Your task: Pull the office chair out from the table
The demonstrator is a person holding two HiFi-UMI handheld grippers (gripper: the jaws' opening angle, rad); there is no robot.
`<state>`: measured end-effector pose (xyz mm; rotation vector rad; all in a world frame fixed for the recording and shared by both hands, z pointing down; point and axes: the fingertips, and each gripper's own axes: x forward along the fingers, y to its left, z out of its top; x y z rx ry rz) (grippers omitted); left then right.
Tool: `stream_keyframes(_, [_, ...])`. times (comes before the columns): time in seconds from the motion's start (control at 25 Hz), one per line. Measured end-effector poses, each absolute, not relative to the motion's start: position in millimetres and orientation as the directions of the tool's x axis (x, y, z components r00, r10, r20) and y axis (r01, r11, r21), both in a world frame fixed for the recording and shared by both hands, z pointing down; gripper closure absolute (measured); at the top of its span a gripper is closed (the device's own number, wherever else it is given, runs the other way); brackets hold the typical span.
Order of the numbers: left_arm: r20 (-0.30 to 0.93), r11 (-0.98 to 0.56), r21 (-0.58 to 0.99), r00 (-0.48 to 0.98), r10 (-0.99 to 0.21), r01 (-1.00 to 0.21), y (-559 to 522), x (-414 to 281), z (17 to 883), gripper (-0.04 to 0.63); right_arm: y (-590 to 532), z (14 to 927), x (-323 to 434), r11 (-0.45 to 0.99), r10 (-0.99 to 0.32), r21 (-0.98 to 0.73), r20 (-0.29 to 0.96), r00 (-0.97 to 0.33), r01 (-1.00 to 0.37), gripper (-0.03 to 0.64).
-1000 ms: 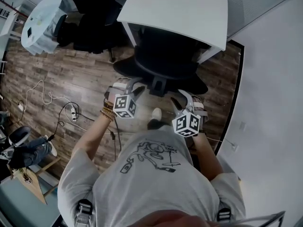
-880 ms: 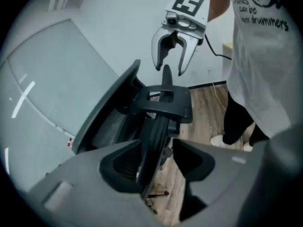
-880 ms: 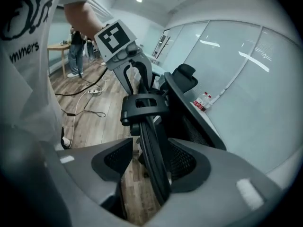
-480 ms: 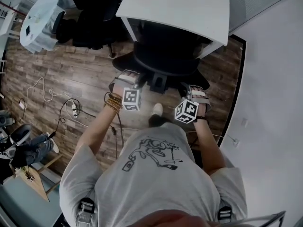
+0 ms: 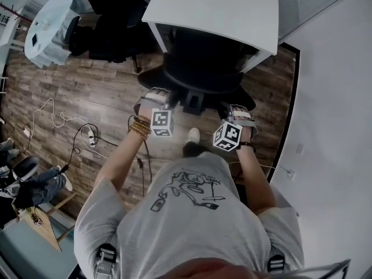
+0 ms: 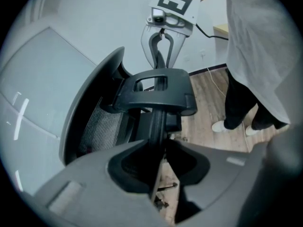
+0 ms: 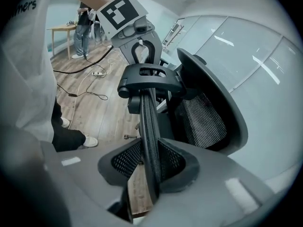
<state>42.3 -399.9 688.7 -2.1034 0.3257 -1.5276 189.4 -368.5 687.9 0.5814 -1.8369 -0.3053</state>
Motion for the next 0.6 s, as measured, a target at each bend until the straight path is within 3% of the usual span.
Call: stream_keyframes(0.6, [0.822, -0.851, -0.516, 0.334, -0.461, 0.096, -343, 23, 690, 0.482, -306, 688, 169, 0.844, -0.531, 0.476, 0.809, -0.253, -0.248, 0.505])
